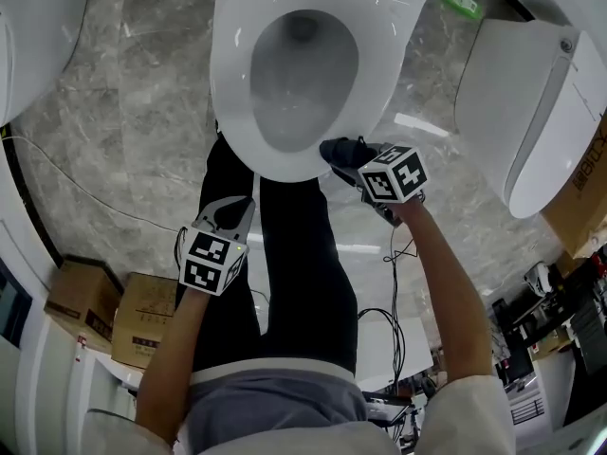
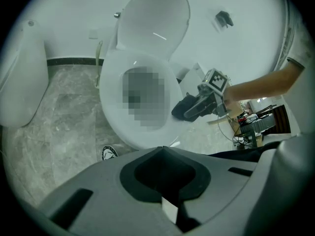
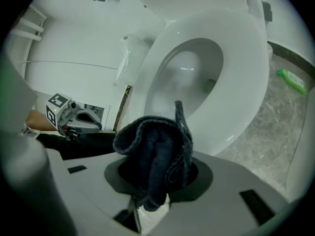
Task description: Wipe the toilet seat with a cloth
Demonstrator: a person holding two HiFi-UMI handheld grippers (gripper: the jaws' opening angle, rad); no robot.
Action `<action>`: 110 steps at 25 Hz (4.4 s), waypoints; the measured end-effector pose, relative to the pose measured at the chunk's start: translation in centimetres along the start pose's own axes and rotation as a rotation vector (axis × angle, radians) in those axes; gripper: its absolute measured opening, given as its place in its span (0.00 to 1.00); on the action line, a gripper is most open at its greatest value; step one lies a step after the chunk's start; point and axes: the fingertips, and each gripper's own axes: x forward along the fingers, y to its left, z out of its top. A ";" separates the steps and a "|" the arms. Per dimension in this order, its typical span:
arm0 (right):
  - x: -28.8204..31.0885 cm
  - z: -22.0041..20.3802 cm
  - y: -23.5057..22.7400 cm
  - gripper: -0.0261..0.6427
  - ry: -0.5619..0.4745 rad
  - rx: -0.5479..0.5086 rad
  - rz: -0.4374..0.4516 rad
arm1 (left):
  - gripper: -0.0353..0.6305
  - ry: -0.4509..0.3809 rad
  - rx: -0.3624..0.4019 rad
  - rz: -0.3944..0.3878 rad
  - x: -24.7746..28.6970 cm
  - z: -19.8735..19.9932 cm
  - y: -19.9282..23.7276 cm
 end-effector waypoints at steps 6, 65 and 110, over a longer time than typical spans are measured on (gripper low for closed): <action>-2.3 1.7 -2.6 0.21 0.049 -0.014 -0.018 | 0.07 0.061 -0.026 0.010 0.9 -1.7 -0.7; -29.4 15.9 8.9 0.21 -0.586 0.032 -0.528 | 0.07 -0.422 -0.061 -0.015 -22.9 17.0 -4.4; -45.7 10.1 46.7 0.19 -1.185 -0.180 -0.633 | 0.07 -0.937 0.438 -0.086 -52.6 25.3 -17.4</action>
